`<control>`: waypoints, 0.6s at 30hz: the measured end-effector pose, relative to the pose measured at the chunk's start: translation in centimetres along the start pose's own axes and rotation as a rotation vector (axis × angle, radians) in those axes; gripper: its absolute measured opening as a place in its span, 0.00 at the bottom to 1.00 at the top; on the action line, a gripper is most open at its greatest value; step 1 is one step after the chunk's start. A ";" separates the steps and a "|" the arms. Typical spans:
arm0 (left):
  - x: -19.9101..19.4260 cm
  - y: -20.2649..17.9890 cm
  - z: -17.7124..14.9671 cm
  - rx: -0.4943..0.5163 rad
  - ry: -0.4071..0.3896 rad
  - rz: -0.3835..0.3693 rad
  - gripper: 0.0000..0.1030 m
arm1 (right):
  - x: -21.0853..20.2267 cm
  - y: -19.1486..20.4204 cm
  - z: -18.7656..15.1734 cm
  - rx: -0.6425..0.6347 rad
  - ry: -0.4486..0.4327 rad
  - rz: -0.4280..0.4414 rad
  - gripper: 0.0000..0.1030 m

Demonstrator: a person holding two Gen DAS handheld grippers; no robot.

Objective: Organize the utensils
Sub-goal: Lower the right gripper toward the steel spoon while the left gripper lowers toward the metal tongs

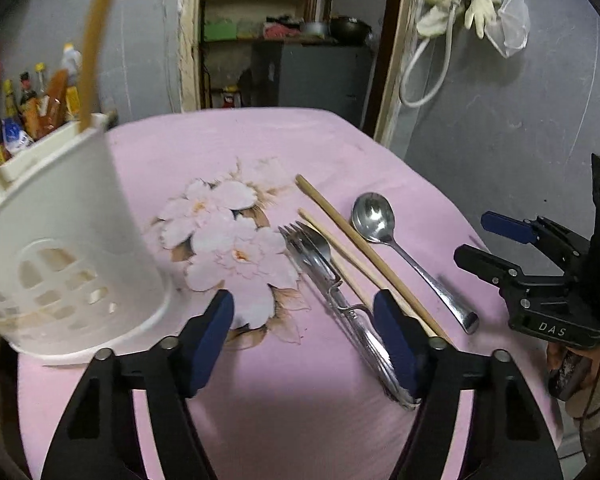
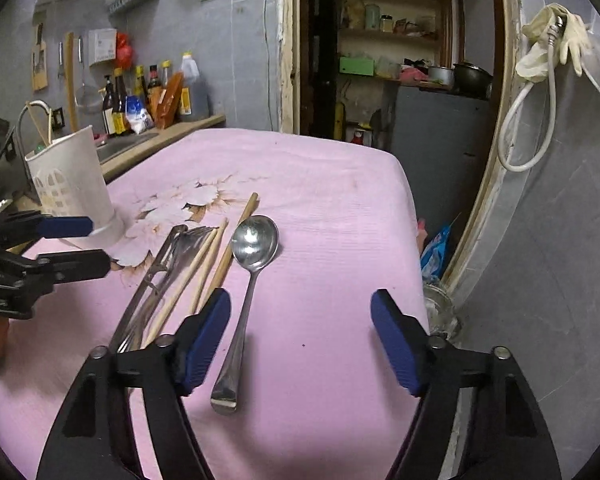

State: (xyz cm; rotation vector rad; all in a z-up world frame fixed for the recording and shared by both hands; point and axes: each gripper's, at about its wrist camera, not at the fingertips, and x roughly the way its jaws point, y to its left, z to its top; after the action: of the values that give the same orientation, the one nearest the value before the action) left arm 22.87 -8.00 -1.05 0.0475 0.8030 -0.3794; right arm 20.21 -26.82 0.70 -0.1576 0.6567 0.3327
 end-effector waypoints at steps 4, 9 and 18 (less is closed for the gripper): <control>1.3 -0.2 0.9 0.000 0.032 -0.021 0.58 | 0.7 0.1 0.2 -0.013 0.026 0.013 0.58; 3.2 0.1 1.9 -0.034 0.085 -0.050 0.47 | 1.0 -0.1 0.2 -0.021 0.040 0.019 0.55; 4.5 1.9 2.1 -0.129 0.158 -0.119 0.22 | 2.0 -0.2 0.5 -0.029 0.069 0.043 0.54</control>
State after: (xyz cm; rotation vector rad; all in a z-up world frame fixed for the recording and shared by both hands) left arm 27.81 -7.98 -3.01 -0.0918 0.9881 -0.4394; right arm 22.06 -26.33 -0.12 -0.1836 0.7239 0.3801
